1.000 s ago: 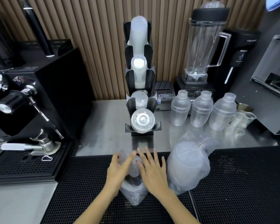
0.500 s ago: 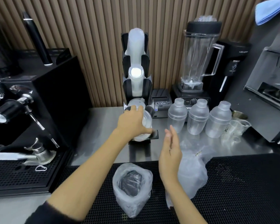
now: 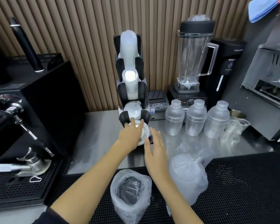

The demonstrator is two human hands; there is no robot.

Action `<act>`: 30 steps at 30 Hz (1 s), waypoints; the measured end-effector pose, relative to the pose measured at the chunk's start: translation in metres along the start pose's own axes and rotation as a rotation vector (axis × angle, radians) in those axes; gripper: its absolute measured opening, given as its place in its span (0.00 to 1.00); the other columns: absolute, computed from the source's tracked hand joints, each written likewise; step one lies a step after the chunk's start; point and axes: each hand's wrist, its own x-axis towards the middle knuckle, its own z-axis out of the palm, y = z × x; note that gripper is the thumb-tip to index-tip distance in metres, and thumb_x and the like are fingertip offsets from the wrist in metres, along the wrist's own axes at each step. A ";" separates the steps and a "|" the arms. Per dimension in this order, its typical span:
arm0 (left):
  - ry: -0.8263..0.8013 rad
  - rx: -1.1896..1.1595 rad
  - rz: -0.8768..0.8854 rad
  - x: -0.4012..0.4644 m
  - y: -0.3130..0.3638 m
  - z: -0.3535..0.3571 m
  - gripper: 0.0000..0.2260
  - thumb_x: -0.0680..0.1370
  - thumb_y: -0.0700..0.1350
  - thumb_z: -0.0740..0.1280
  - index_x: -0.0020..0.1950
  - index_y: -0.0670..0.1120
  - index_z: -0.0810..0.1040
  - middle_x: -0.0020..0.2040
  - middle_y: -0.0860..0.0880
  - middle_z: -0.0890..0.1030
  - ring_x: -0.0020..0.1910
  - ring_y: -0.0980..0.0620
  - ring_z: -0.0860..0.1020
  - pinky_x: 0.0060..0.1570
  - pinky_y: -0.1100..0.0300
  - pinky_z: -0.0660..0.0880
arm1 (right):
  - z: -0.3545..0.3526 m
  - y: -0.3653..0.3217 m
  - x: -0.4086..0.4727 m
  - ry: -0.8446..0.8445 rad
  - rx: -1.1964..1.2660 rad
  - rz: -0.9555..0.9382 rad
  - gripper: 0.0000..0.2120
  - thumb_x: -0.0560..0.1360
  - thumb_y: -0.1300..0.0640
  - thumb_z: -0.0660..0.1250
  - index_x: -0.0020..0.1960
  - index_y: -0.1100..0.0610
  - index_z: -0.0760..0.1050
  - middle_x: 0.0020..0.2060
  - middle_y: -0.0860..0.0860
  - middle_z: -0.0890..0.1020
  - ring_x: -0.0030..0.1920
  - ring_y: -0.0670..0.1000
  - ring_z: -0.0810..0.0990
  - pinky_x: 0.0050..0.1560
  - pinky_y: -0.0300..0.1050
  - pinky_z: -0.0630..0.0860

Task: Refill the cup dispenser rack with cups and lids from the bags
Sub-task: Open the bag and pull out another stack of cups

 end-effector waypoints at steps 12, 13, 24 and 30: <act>0.018 -0.033 -0.059 -0.009 0.004 -0.001 0.31 0.79 0.50 0.62 0.77 0.50 0.49 0.77 0.38 0.51 0.70 0.35 0.61 0.57 0.47 0.72 | 0.001 0.016 -0.035 -0.014 0.019 0.021 0.31 0.79 0.52 0.56 0.75 0.47 0.40 0.73 0.49 0.60 0.72 0.46 0.60 0.70 0.41 0.60; 0.143 -0.052 -0.039 -0.022 0.003 -0.004 0.28 0.79 0.49 0.62 0.76 0.48 0.56 0.74 0.39 0.58 0.68 0.37 0.65 0.55 0.49 0.72 | 0.003 0.020 -0.044 -0.025 0.018 0.050 0.33 0.79 0.52 0.57 0.75 0.48 0.39 0.73 0.51 0.60 0.72 0.48 0.62 0.69 0.42 0.62; -0.154 -0.394 -0.387 -0.147 -0.008 0.105 0.30 0.77 0.39 0.59 0.76 0.55 0.53 0.69 0.43 0.60 0.60 0.41 0.69 0.59 0.51 0.71 | 0.035 0.044 -0.061 -0.306 -0.235 0.184 0.27 0.71 0.70 0.58 0.69 0.57 0.65 0.62 0.58 0.75 0.62 0.56 0.73 0.61 0.44 0.70; 0.017 -0.368 -0.444 -0.123 -0.022 0.096 0.31 0.76 0.33 0.59 0.76 0.51 0.55 0.69 0.43 0.60 0.63 0.42 0.66 0.55 0.54 0.75 | 0.052 0.040 -0.037 -0.325 -0.282 0.084 0.23 0.73 0.68 0.60 0.68 0.57 0.67 0.63 0.57 0.75 0.63 0.57 0.73 0.63 0.48 0.70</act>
